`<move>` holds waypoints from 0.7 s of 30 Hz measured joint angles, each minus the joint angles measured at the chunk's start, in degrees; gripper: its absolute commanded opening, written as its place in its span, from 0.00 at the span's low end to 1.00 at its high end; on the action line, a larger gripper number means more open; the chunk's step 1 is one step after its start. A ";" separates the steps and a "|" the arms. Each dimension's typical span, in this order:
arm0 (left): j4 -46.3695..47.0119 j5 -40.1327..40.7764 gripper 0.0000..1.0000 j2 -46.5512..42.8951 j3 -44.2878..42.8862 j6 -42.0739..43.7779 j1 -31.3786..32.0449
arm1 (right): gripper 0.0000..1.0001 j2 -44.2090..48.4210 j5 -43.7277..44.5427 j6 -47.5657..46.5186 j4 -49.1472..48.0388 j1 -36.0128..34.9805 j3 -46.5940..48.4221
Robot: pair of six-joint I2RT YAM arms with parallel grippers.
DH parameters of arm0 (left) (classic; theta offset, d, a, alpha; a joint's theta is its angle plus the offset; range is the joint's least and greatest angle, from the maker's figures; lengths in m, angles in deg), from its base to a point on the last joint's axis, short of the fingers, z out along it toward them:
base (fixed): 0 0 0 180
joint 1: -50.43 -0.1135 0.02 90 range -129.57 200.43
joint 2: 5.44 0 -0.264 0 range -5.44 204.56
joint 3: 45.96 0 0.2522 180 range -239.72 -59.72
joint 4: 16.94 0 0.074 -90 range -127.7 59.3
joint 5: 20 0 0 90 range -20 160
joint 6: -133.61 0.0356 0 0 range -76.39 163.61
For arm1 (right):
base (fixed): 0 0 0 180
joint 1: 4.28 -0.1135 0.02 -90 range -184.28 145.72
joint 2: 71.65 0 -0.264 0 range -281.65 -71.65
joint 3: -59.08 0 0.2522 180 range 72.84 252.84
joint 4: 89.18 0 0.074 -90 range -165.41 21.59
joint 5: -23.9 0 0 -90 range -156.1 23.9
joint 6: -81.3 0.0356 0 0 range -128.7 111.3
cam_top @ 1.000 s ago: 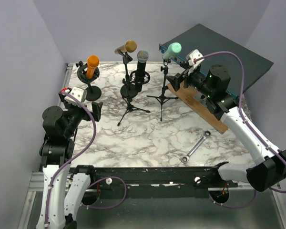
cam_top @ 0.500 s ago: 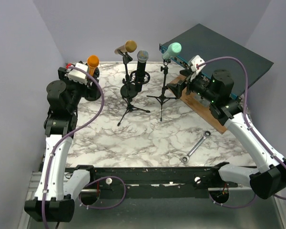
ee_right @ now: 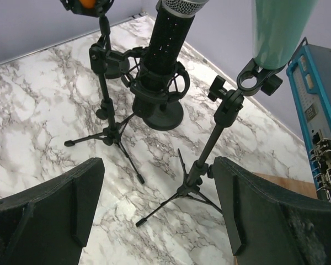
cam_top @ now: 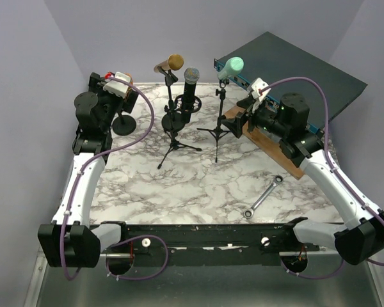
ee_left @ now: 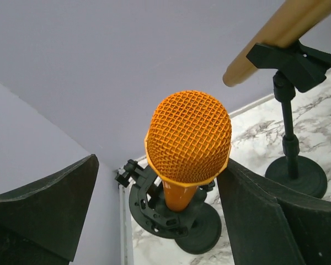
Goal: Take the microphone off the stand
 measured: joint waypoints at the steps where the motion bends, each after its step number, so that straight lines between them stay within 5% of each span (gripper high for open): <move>1: 1.40 -0.15 0.85 0.98 0.00 0.26 0.00 | 0.88 -0.09 -0.24 0.00 0.22 0.00 0.00; 9: 7.89 -0.66 0.75 7.19 -0.09 1.09 -0.39 | 0.88 -0.35 -0.68 0.00 0.57 0.00 -0.66; 21: 12.79 -4.46 0.27 7.78 0.83 0.52 -1.99 | 0.88 -1.14 -0.70 0.00 0.57 0.00 -1.07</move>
